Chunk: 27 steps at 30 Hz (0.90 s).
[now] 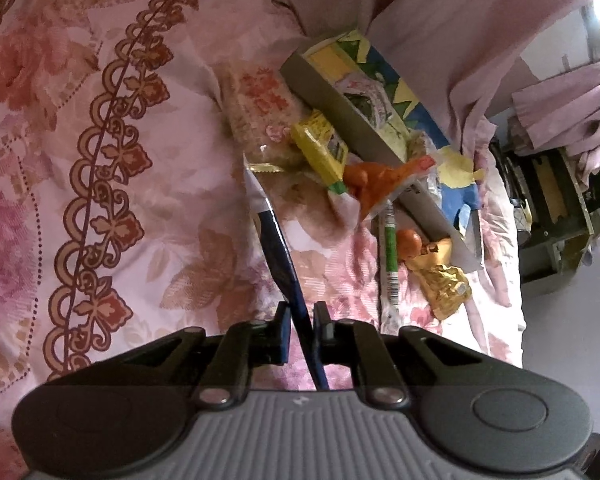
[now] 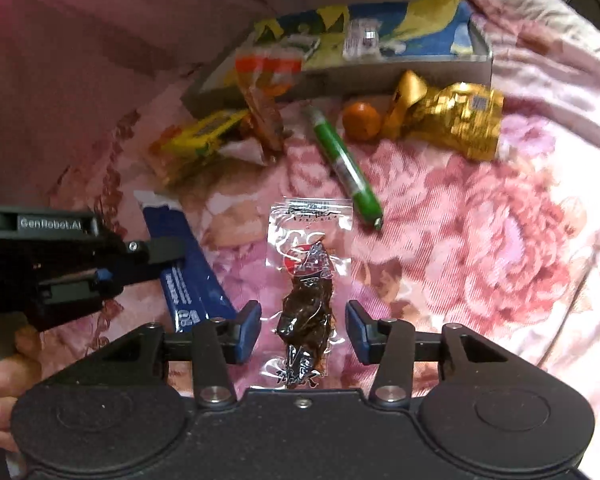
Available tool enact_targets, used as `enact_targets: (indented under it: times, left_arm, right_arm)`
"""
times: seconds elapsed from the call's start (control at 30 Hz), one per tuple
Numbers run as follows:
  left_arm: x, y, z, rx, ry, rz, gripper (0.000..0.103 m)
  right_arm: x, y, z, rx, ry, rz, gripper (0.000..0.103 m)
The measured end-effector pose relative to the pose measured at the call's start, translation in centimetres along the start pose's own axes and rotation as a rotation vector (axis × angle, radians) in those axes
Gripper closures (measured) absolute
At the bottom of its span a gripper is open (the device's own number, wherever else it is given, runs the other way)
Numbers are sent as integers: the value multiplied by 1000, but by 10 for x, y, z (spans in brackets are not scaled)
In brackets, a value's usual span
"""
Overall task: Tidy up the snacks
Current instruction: 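Carry the blue packet and jerky into the box and open both grippers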
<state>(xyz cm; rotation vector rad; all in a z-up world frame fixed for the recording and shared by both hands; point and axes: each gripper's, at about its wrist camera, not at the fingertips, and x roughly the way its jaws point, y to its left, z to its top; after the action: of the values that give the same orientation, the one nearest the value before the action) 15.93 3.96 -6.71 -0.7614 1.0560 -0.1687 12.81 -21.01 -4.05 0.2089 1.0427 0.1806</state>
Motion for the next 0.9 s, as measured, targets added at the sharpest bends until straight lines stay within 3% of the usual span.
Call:
enact_targets:
  times: [0.33, 0.6, 0.9]
  left_arm:
    - [-22, -10, -13, 42, -3, -48, 96]
    - [-16, -10, -14, 38, 7, -44, 96]
    - [-29, -16, -13, 61, -81, -121, 96]
  right_arm:
    - [-24, 15, 3, -153, -210, -53, 55]
    - [-22, 17, 4, -175, -223, -64, 55]
    - [-30, 18, 5, -183, -285, -76, 55]
